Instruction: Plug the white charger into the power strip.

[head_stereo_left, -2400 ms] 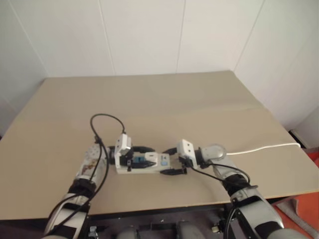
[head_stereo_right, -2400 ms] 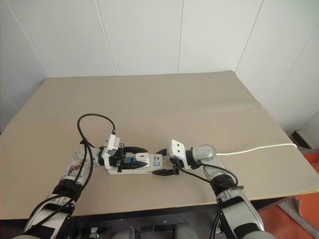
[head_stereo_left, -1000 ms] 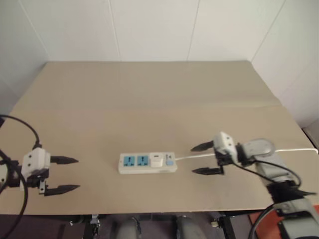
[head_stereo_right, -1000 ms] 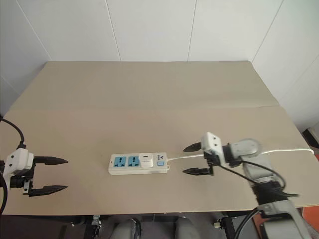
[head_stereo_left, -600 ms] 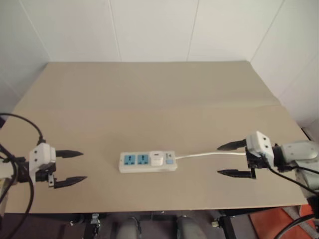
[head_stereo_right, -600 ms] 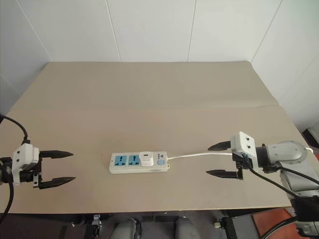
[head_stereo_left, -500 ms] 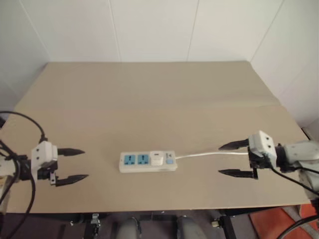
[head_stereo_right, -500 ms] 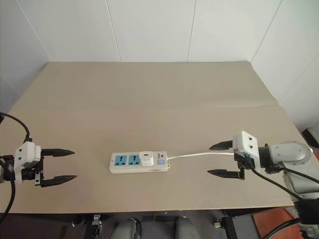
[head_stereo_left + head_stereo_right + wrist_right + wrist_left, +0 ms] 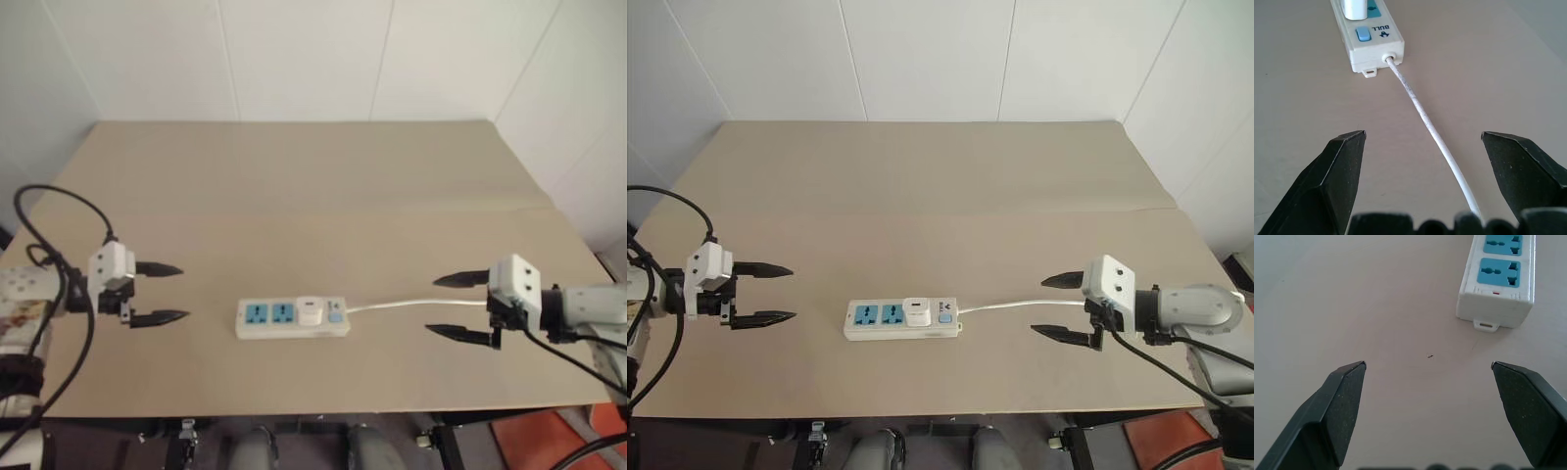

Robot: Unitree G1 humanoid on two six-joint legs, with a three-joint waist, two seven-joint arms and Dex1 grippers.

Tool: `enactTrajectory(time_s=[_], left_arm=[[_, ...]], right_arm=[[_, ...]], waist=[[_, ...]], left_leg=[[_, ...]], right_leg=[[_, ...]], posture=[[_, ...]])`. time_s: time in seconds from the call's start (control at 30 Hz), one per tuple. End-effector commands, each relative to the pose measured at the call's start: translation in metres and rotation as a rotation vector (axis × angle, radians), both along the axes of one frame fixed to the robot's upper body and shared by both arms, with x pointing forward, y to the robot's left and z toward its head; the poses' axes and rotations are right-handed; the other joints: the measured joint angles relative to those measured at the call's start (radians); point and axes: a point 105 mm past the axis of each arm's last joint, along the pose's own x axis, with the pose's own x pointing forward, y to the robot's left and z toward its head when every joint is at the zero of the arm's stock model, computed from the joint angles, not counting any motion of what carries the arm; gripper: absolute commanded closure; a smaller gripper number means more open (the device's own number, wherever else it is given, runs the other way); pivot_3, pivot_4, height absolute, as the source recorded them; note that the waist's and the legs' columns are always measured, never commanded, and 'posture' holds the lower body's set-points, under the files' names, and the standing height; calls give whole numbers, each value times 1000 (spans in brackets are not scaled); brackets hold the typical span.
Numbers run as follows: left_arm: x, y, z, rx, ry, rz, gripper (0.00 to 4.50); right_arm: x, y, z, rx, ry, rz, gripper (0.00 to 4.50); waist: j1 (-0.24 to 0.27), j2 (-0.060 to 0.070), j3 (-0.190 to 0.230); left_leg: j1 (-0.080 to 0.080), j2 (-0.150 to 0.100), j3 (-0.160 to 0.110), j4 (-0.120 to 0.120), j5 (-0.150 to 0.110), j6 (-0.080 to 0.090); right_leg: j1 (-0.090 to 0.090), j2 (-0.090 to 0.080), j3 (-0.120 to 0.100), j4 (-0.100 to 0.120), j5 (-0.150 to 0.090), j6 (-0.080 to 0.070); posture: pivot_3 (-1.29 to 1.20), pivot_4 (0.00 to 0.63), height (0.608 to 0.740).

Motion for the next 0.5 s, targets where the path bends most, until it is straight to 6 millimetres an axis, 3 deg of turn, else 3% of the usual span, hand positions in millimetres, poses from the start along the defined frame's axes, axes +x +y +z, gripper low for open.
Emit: enactTrajectory(time_s=[0.03,0.5], left_arm=[[2,-1,4,18,-14,-24,0],[22,-8,5,33,-21,-37,0]], right_arm=[[-1,3,12,18,-50,-14,17],[7,5,9,26,-41,-34,17]], waist=[[0,0,0],[0,0,0]], left_leg=[[0,0,0,0,0,0],[1,-1,-1,6,0,0]], right_leg=[[0,0,0,1,0,0],[0,0,0,6,0,0]], posture=[[0,150,740],[0,150,740]])
